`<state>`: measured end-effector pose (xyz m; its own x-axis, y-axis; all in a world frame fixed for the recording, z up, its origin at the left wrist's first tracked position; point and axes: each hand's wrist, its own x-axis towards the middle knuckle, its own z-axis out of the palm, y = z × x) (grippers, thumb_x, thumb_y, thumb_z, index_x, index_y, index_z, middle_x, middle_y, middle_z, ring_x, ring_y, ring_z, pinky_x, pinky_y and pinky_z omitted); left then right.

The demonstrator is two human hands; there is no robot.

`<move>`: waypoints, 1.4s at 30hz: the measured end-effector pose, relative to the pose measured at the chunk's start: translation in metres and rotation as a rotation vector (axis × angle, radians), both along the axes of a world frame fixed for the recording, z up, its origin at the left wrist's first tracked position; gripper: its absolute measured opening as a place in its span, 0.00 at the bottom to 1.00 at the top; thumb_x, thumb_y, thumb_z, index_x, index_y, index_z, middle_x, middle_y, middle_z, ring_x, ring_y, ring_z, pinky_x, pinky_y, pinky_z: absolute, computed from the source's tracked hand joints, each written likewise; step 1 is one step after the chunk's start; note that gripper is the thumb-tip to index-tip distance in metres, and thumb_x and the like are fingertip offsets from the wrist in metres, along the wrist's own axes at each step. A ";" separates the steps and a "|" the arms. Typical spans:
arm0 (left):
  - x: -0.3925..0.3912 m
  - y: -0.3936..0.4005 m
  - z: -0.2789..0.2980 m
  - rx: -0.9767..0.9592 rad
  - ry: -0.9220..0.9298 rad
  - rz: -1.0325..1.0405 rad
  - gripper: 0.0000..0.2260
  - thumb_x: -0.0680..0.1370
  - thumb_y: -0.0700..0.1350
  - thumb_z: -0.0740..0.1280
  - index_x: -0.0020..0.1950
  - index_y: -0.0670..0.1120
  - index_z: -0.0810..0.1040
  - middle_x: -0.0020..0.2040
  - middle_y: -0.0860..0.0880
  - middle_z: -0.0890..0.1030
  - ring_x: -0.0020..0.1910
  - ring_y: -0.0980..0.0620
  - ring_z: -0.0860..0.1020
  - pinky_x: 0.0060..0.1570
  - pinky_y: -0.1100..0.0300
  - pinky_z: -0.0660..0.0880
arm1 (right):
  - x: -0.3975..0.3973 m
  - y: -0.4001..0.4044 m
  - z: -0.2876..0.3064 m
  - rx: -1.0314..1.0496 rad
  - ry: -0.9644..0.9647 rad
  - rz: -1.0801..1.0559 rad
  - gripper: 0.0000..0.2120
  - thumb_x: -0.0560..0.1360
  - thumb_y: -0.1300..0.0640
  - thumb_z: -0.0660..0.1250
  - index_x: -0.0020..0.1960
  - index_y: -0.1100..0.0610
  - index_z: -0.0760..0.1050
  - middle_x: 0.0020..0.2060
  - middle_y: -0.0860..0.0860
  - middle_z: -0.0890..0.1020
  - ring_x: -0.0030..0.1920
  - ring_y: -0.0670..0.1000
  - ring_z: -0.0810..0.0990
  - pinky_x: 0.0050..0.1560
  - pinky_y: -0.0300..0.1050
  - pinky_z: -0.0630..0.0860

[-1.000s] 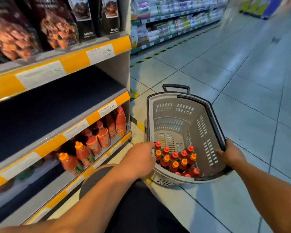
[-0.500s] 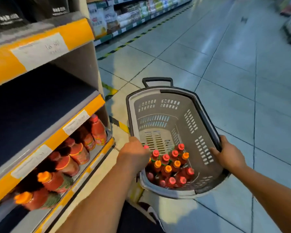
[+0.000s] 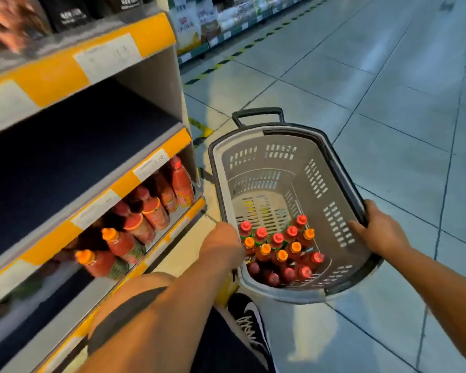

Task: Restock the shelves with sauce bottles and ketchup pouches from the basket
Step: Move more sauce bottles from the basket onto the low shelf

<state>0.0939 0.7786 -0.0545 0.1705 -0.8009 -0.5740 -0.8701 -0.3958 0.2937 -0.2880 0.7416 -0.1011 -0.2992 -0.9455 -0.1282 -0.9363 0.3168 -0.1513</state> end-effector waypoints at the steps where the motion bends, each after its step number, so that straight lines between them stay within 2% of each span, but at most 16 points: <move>1: -0.002 0.014 0.002 -0.010 0.000 0.019 0.19 0.78 0.40 0.68 0.67 0.40 0.69 0.61 0.43 0.79 0.60 0.40 0.81 0.44 0.52 0.75 | 0.003 0.006 0.004 0.009 -0.031 0.011 0.24 0.76 0.40 0.71 0.64 0.45 0.62 0.44 0.55 0.81 0.39 0.59 0.76 0.40 0.54 0.78; 4: -0.008 0.047 0.010 -0.012 -0.023 0.025 0.17 0.77 0.39 0.71 0.64 0.41 0.72 0.60 0.43 0.79 0.60 0.41 0.81 0.45 0.54 0.74 | 0.011 0.022 0.012 0.009 -0.042 0.026 0.25 0.76 0.40 0.70 0.66 0.44 0.62 0.49 0.55 0.83 0.42 0.58 0.79 0.41 0.51 0.75; 7: -0.004 0.057 0.017 0.045 -0.074 -0.060 0.19 0.76 0.41 0.74 0.65 0.38 0.78 0.62 0.42 0.80 0.62 0.42 0.81 0.52 0.54 0.78 | 0.018 0.033 0.019 0.025 -0.061 0.084 0.26 0.76 0.40 0.70 0.67 0.44 0.63 0.50 0.55 0.83 0.47 0.60 0.83 0.44 0.53 0.79; 8: -0.004 0.059 0.022 0.084 -0.071 -0.101 0.16 0.76 0.42 0.74 0.63 0.39 0.80 0.59 0.42 0.81 0.63 0.42 0.81 0.55 0.54 0.78 | 0.019 0.037 0.021 0.035 -0.063 0.097 0.26 0.76 0.40 0.70 0.67 0.45 0.63 0.50 0.55 0.83 0.47 0.60 0.83 0.45 0.54 0.81; 10: -0.004 0.063 0.026 0.133 -0.079 -0.172 0.10 0.78 0.42 0.72 0.57 0.40 0.82 0.45 0.45 0.78 0.64 0.42 0.81 0.57 0.54 0.78 | 0.017 0.045 0.021 0.045 -0.067 0.106 0.26 0.76 0.39 0.70 0.67 0.45 0.63 0.50 0.55 0.83 0.46 0.60 0.83 0.46 0.55 0.82; 13: -0.003 0.070 0.024 0.136 -0.109 -0.192 0.14 0.78 0.43 0.71 0.63 0.42 0.81 0.36 0.50 0.70 0.60 0.44 0.82 0.48 0.56 0.76 | 0.010 0.055 0.016 0.042 -0.063 0.132 0.28 0.76 0.37 0.69 0.70 0.44 0.61 0.52 0.54 0.84 0.47 0.60 0.83 0.45 0.54 0.81; 16: -0.001 0.071 0.027 0.161 -0.209 -0.305 0.13 0.76 0.41 0.69 0.59 0.40 0.81 0.38 0.49 0.72 0.47 0.44 0.82 0.42 0.56 0.75 | 0.005 0.053 0.014 0.057 -0.070 0.146 0.30 0.77 0.38 0.69 0.73 0.42 0.59 0.54 0.54 0.84 0.48 0.59 0.83 0.44 0.52 0.81; 18: 0.002 0.068 0.029 0.164 -0.230 -0.353 0.07 0.76 0.41 0.66 0.52 0.42 0.78 0.39 0.48 0.73 0.42 0.45 0.78 0.40 0.55 0.74 | 0.004 0.049 0.012 0.075 -0.062 0.161 0.31 0.77 0.38 0.68 0.74 0.42 0.57 0.55 0.53 0.84 0.48 0.58 0.83 0.43 0.52 0.81; 23: 0.006 0.052 0.031 0.063 -0.296 -0.350 0.10 0.78 0.47 0.67 0.57 0.45 0.78 0.50 0.45 0.79 0.49 0.42 0.79 0.43 0.53 0.75 | 0.009 0.031 0.017 0.136 -0.078 0.184 0.33 0.78 0.40 0.69 0.76 0.44 0.57 0.55 0.55 0.83 0.48 0.58 0.83 0.46 0.56 0.83; 26: 0.000 0.035 0.026 -0.130 -0.217 -0.386 0.06 0.79 0.50 0.65 0.48 0.47 0.74 0.44 0.47 0.75 0.45 0.42 0.77 0.41 0.53 0.73 | 0.010 0.028 0.019 0.174 -0.040 0.202 0.35 0.77 0.37 0.69 0.76 0.46 0.57 0.54 0.54 0.83 0.48 0.56 0.83 0.46 0.56 0.83; 29: -0.012 0.011 0.014 -0.219 -0.050 -0.431 0.07 0.80 0.48 0.65 0.45 0.47 0.75 0.42 0.47 0.78 0.44 0.42 0.79 0.41 0.51 0.77 | 0.017 0.031 0.019 -0.053 0.105 0.250 0.35 0.75 0.35 0.69 0.75 0.49 0.62 0.58 0.54 0.78 0.56 0.58 0.78 0.52 0.56 0.79; 32: -0.032 -0.010 -0.004 -0.153 -0.023 -0.485 0.04 0.80 0.45 0.65 0.46 0.47 0.76 0.44 0.45 0.80 0.45 0.41 0.79 0.45 0.47 0.80 | 0.064 0.034 0.013 -0.383 -0.036 0.331 0.21 0.74 0.45 0.68 0.65 0.48 0.71 0.57 0.49 0.76 0.56 0.54 0.74 0.54 0.53 0.75; 34: -0.043 -0.021 -0.019 -0.063 -0.065 -0.515 0.03 0.78 0.43 0.65 0.50 0.47 0.78 0.49 0.44 0.81 0.51 0.39 0.80 0.50 0.46 0.81 | 0.111 0.035 -0.001 -0.293 -0.201 0.405 0.15 0.75 0.48 0.69 0.61 0.45 0.74 0.54 0.45 0.78 0.54 0.49 0.76 0.52 0.49 0.77; 36: -0.049 -0.027 -0.037 0.030 -0.096 -0.524 0.08 0.77 0.42 0.66 0.55 0.47 0.80 0.54 0.44 0.82 0.55 0.40 0.81 0.52 0.48 0.81 | 0.154 0.034 -0.026 -0.023 -0.288 0.492 0.15 0.75 0.48 0.69 0.61 0.46 0.77 0.57 0.46 0.81 0.57 0.50 0.80 0.54 0.49 0.80; 39: -0.053 -0.030 -0.069 0.108 -0.170 -0.523 0.13 0.78 0.41 0.66 0.62 0.45 0.80 0.61 0.44 0.83 0.61 0.42 0.82 0.56 0.50 0.80 | 0.193 0.022 -0.065 0.275 -0.254 0.543 0.16 0.75 0.51 0.69 0.63 0.49 0.78 0.62 0.52 0.81 0.64 0.56 0.79 0.59 0.51 0.79; 42: -0.050 -0.038 -0.096 0.175 -0.210 -0.497 0.16 0.78 0.42 0.67 0.65 0.42 0.79 0.62 0.43 0.83 0.62 0.43 0.82 0.56 0.50 0.80 | 0.206 0.014 -0.091 0.406 -0.166 0.564 0.16 0.75 0.51 0.69 0.62 0.49 0.77 0.62 0.54 0.81 0.66 0.60 0.77 0.63 0.53 0.73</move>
<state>0.0442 0.7404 -0.1510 -0.0775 -0.7102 -0.6997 -0.9969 0.0488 0.0609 -0.0817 0.7558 -0.1919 0.2752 -0.8184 -0.5044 -0.9490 -0.1473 -0.2789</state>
